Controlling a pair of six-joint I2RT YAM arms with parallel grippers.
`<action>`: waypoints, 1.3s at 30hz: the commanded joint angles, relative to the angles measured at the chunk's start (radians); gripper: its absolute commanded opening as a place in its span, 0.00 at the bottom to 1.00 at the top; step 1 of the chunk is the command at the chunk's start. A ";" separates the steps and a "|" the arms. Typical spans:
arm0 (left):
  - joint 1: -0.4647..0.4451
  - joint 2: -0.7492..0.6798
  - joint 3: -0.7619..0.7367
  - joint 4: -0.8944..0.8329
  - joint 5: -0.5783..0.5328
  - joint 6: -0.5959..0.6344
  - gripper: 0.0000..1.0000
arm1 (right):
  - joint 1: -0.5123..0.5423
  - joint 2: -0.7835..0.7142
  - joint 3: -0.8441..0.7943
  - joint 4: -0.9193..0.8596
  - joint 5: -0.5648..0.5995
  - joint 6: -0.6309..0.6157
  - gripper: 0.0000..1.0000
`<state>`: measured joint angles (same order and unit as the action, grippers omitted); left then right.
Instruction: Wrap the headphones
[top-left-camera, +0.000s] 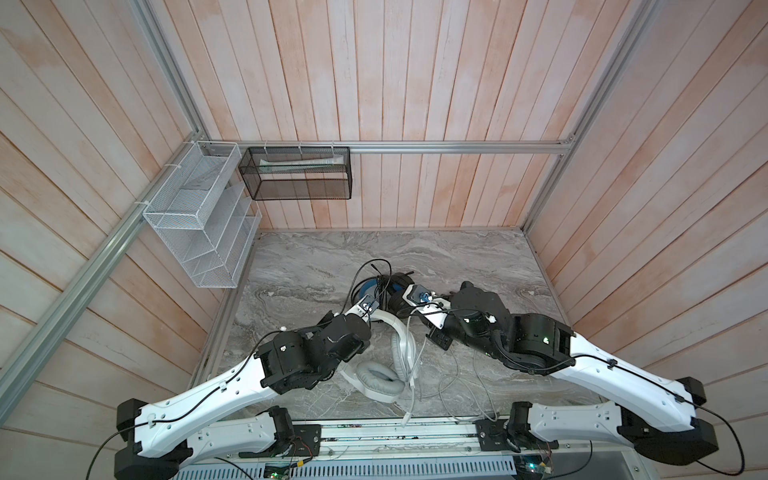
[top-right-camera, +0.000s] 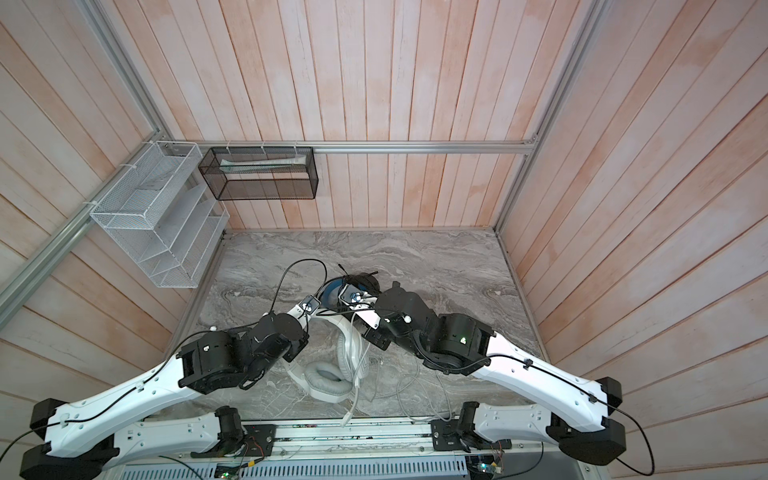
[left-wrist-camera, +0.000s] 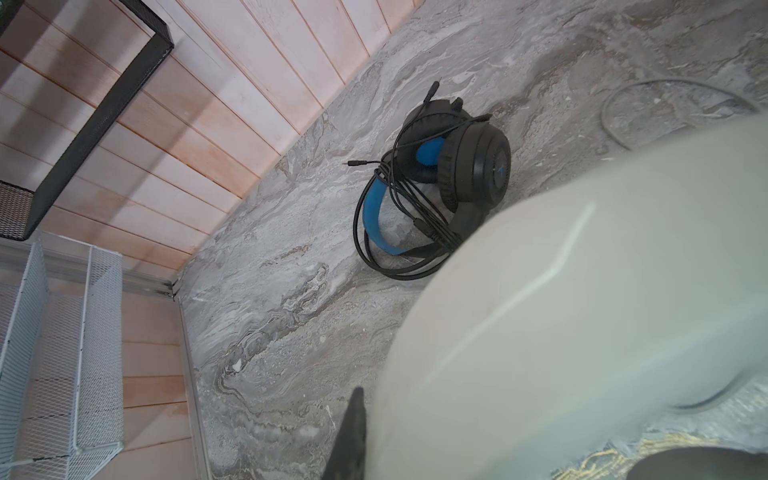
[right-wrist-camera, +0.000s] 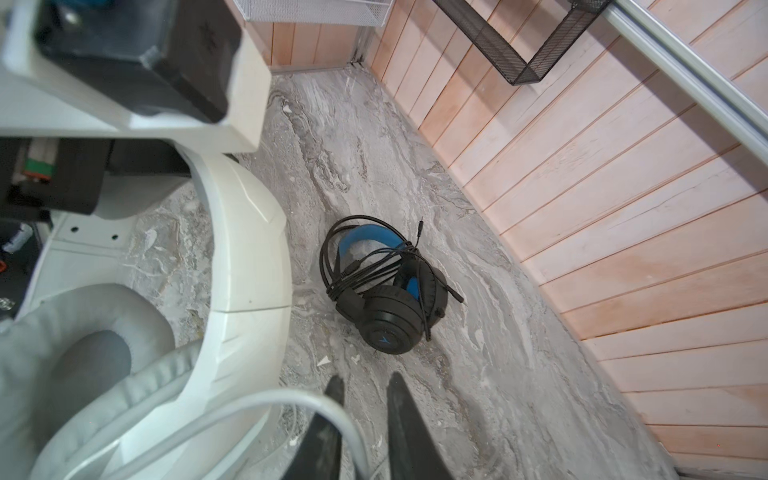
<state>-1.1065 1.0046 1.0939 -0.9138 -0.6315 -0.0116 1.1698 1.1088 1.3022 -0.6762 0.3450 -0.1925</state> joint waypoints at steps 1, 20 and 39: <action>-0.003 -0.028 0.047 0.006 0.070 -0.024 0.00 | -0.007 0.001 -0.025 0.075 0.061 -0.003 0.16; 0.000 0.118 0.173 -0.269 -0.372 -0.251 0.00 | 0.093 0.028 0.139 0.016 -0.433 0.070 0.00; 0.095 0.094 0.194 -0.248 -0.419 -0.291 0.00 | 0.156 0.060 0.091 0.001 -0.595 0.177 0.00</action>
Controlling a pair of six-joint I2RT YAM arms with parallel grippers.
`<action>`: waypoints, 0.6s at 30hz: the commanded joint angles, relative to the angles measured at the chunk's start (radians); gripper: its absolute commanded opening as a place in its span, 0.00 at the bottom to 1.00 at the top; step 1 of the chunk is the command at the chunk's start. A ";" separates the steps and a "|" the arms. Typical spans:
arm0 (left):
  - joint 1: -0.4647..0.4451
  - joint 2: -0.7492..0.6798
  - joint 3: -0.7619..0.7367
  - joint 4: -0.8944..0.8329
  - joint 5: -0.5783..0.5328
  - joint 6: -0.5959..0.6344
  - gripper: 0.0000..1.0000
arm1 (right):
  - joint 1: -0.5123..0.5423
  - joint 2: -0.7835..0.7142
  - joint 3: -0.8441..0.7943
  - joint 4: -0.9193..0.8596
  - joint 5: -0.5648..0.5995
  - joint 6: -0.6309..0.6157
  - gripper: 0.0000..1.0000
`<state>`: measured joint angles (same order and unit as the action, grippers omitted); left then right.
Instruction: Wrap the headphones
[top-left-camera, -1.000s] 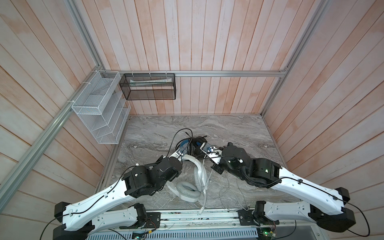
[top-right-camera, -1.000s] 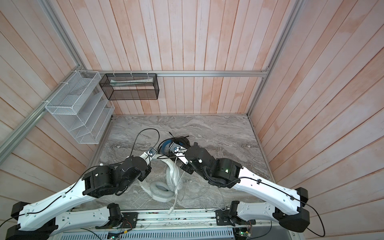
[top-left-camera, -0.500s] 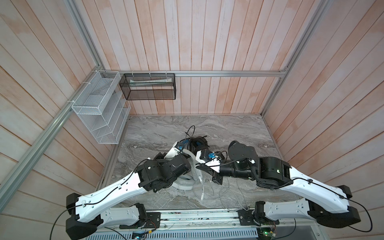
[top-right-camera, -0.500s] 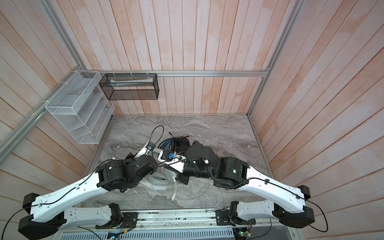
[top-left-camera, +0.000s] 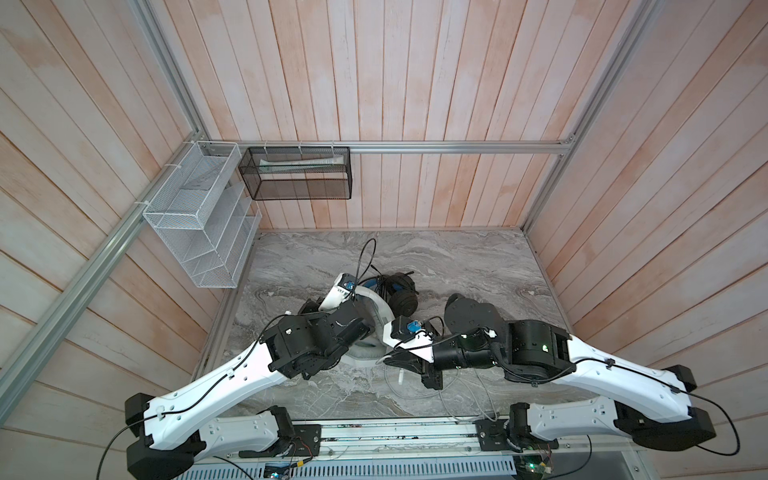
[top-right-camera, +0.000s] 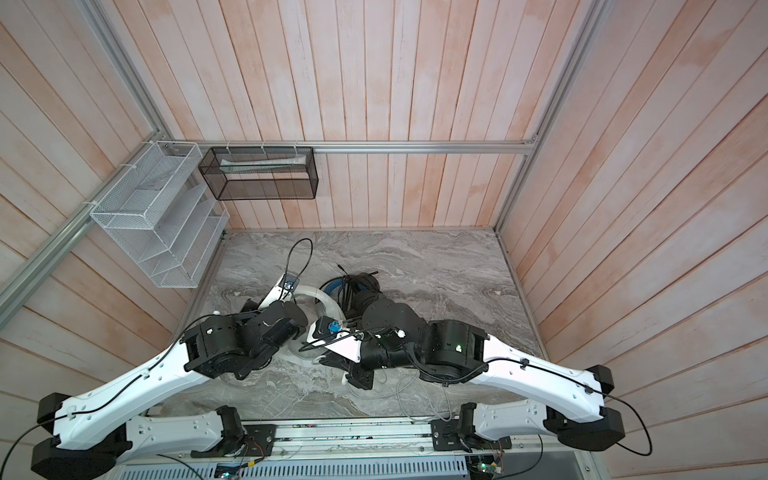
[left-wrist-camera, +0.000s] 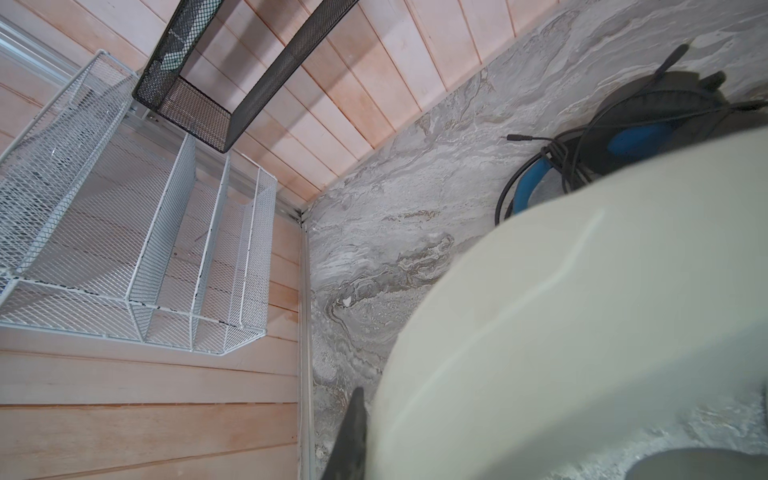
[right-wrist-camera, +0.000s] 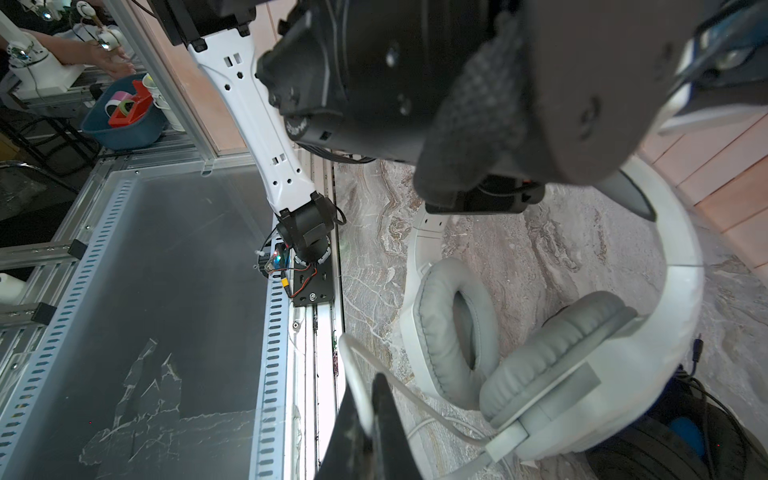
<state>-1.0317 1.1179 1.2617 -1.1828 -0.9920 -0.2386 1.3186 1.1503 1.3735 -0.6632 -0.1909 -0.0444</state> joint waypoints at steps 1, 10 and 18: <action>0.021 -0.024 0.027 0.031 -0.066 -0.061 0.00 | 0.011 0.026 0.008 0.008 -0.068 0.039 0.00; 0.021 -0.038 -0.018 0.086 -0.074 -0.024 0.00 | 0.053 0.054 -0.033 0.162 -0.101 0.065 0.00; 0.040 -0.101 -0.089 0.143 -0.006 0.055 0.00 | 0.052 -0.030 -0.022 -0.011 0.057 0.063 0.00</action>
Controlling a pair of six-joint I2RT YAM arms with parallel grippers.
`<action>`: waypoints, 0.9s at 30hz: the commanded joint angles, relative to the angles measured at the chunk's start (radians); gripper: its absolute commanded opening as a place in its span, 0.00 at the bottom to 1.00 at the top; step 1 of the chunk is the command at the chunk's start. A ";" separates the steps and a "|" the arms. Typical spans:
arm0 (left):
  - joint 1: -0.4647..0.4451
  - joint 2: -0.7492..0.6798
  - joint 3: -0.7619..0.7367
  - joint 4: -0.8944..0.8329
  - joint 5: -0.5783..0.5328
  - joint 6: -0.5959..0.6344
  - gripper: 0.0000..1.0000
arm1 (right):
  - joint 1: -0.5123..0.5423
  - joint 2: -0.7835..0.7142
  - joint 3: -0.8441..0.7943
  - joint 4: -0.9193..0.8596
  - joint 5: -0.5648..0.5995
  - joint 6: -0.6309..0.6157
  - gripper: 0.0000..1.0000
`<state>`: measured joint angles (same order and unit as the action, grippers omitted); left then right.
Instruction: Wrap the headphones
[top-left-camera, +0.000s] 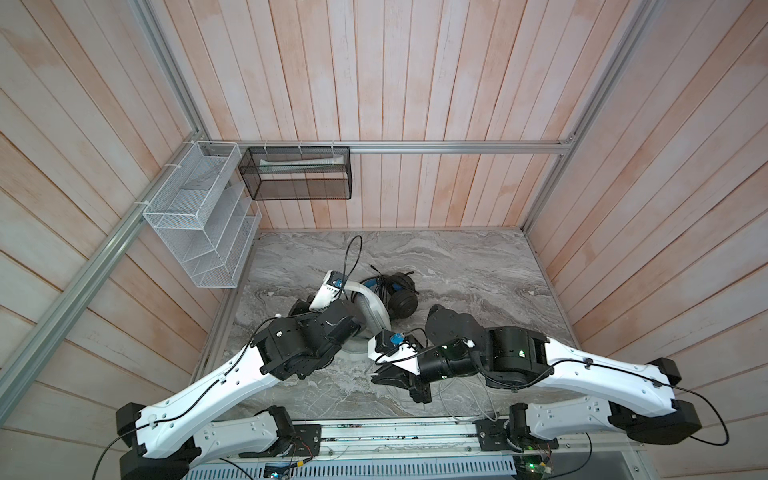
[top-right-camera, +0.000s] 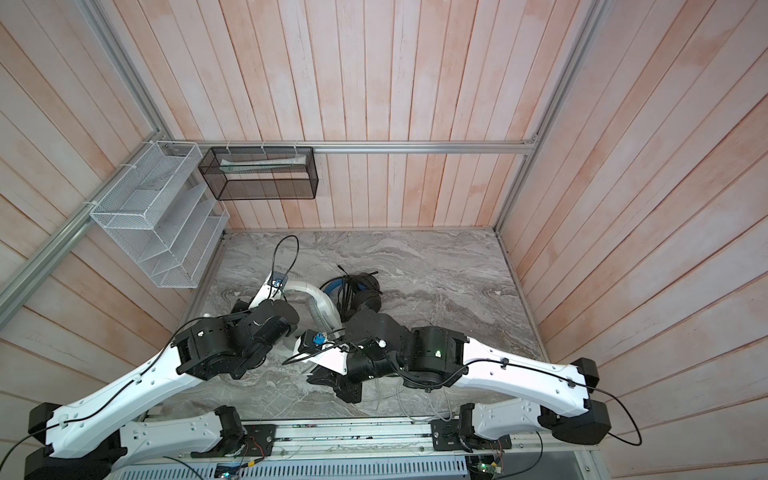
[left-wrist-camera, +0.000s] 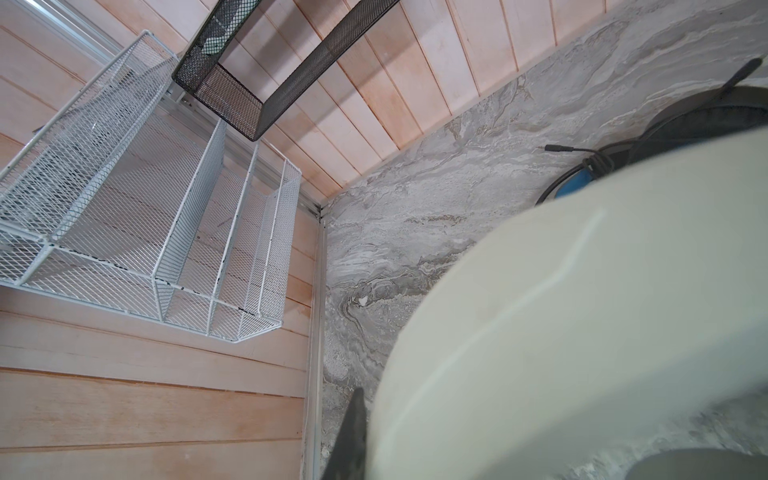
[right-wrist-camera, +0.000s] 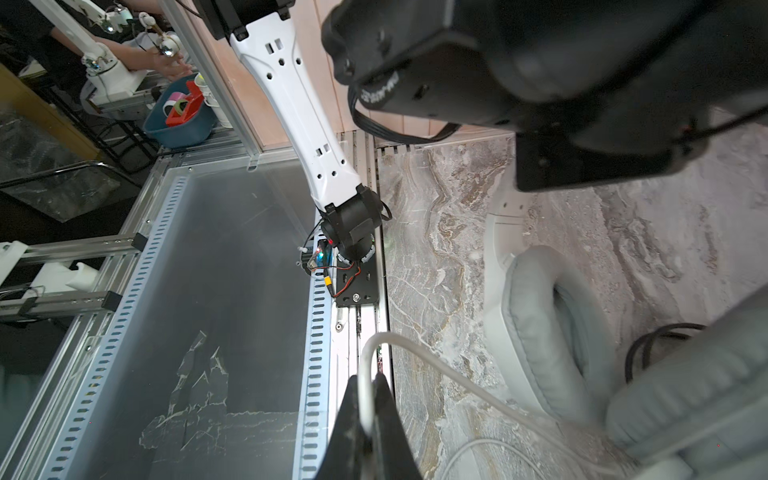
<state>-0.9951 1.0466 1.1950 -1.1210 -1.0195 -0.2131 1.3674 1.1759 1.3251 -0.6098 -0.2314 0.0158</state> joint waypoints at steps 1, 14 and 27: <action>-0.004 -0.037 -0.037 0.088 0.041 0.046 0.00 | 0.001 -0.075 0.031 -0.088 0.150 -0.008 0.00; -0.180 -0.092 -0.071 0.147 0.237 0.106 0.00 | -0.286 -0.080 0.035 -0.095 0.358 -0.155 0.00; -0.181 -0.061 -0.069 0.240 0.487 0.063 0.00 | -0.294 0.020 0.106 0.062 0.296 -0.139 0.00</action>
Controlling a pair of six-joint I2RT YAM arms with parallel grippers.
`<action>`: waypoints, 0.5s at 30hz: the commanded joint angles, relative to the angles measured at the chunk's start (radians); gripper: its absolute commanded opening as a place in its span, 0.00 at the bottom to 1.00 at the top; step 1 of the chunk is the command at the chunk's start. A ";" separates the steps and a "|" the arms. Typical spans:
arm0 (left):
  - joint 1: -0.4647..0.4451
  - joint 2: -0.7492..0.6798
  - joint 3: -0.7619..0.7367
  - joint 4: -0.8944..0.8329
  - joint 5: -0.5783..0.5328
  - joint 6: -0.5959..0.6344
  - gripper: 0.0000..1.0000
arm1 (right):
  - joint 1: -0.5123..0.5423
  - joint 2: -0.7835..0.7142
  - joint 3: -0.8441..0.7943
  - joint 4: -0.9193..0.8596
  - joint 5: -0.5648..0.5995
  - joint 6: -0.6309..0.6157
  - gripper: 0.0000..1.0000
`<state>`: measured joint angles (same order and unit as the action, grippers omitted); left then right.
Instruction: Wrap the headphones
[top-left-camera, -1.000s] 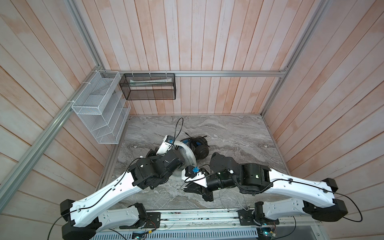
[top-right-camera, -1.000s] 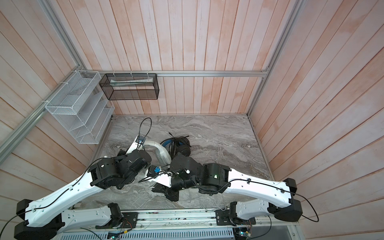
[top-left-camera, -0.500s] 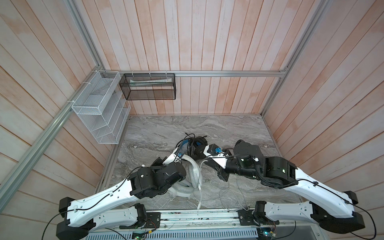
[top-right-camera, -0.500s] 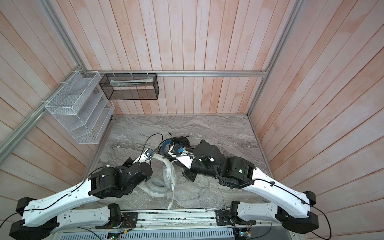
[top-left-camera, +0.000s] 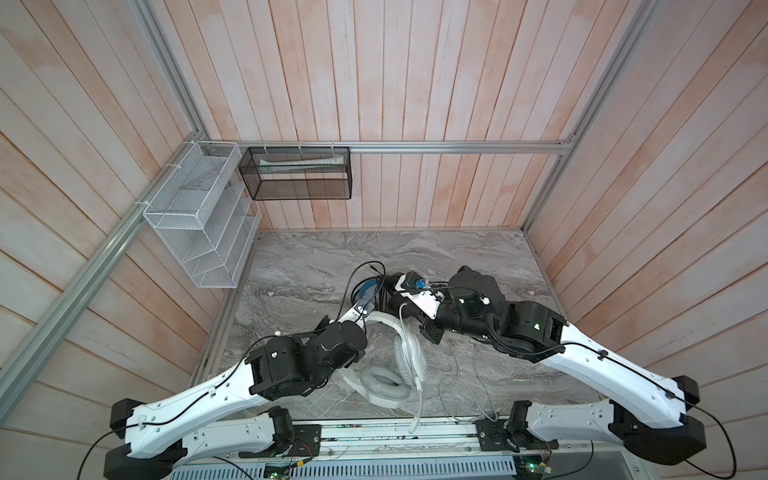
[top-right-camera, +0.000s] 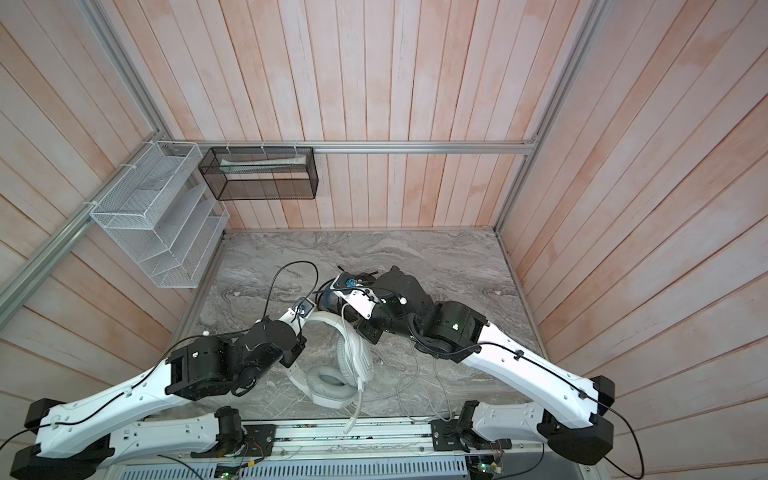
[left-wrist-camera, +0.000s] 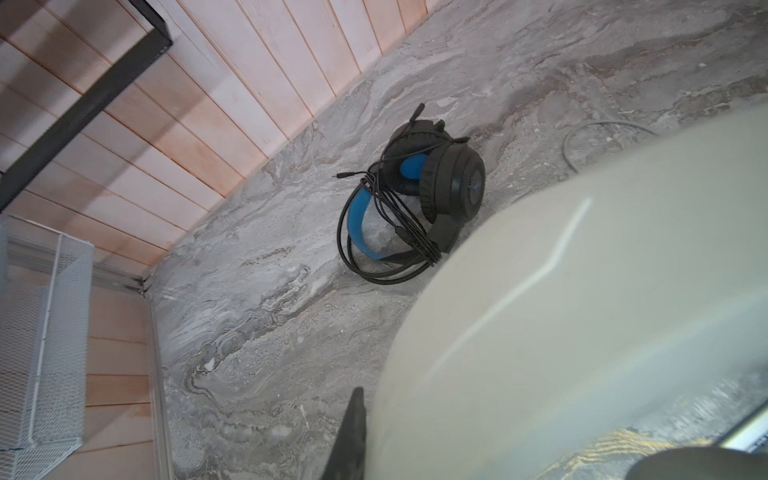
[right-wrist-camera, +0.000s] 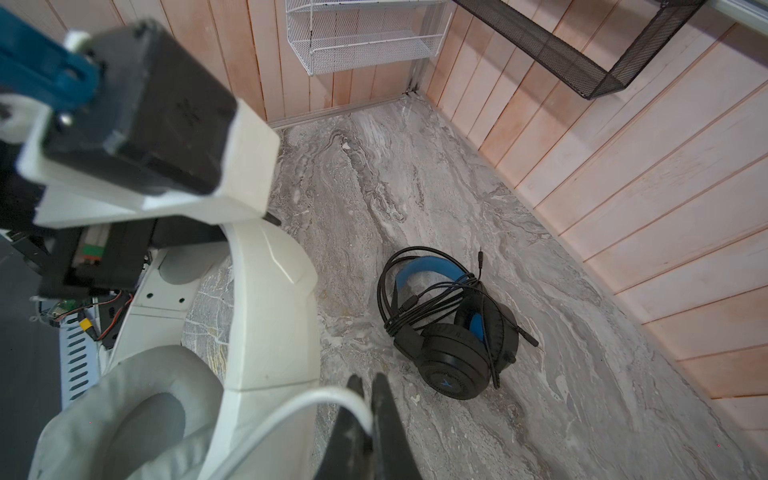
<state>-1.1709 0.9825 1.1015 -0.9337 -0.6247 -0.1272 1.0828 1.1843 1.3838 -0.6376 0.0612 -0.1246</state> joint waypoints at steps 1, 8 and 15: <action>-0.006 0.002 0.023 0.056 0.096 -0.032 0.00 | -0.011 0.016 0.041 0.099 0.011 0.003 0.00; -0.006 -0.037 0.033 0.088 0.147 -0.079 0.00 | -0.026 0.056 0.001 0.134 0.012 0.038 0.00; -0.004 -0.113 0.044 0.141 0.148 -0.150 0.00 | -0.038 0.019 -0.006 0.144 0.020 0.066 0.12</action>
<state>-1.1652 0.9146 1.1015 -0.8925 -0.5488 -0.2310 1.0676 1.2228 1.3758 -0.5594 0.0437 -0.0898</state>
